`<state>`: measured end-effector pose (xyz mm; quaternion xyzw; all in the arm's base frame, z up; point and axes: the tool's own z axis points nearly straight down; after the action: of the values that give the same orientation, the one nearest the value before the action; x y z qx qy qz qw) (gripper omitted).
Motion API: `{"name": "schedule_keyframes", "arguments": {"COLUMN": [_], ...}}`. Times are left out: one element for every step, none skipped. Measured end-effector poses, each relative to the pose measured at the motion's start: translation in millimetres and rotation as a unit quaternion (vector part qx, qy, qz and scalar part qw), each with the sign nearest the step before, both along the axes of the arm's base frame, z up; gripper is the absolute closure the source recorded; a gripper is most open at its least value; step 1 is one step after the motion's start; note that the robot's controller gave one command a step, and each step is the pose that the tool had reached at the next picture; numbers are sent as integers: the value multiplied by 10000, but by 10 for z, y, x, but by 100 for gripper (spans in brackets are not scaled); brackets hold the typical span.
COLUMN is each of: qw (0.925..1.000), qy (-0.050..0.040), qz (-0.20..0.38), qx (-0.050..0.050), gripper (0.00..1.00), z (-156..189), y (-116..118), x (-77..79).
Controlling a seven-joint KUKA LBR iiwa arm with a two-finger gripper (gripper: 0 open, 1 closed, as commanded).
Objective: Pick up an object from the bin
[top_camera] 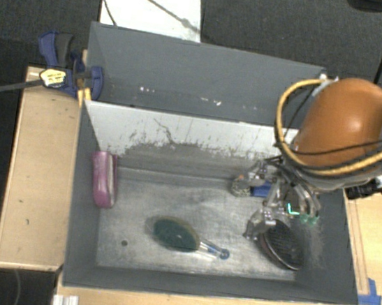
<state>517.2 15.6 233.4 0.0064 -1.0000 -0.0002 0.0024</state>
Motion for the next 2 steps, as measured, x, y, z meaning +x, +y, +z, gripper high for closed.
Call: {"name": "schedule_keyframes", "arguments": {"qw": [9918, 9921], "qy": [2, -30], "qz": [1281, 1256], "qx": [9, 6], "gripper": [0, 100], "z": [-1564, -1531], "y": [508, 498], "x": [-170, -151]}}
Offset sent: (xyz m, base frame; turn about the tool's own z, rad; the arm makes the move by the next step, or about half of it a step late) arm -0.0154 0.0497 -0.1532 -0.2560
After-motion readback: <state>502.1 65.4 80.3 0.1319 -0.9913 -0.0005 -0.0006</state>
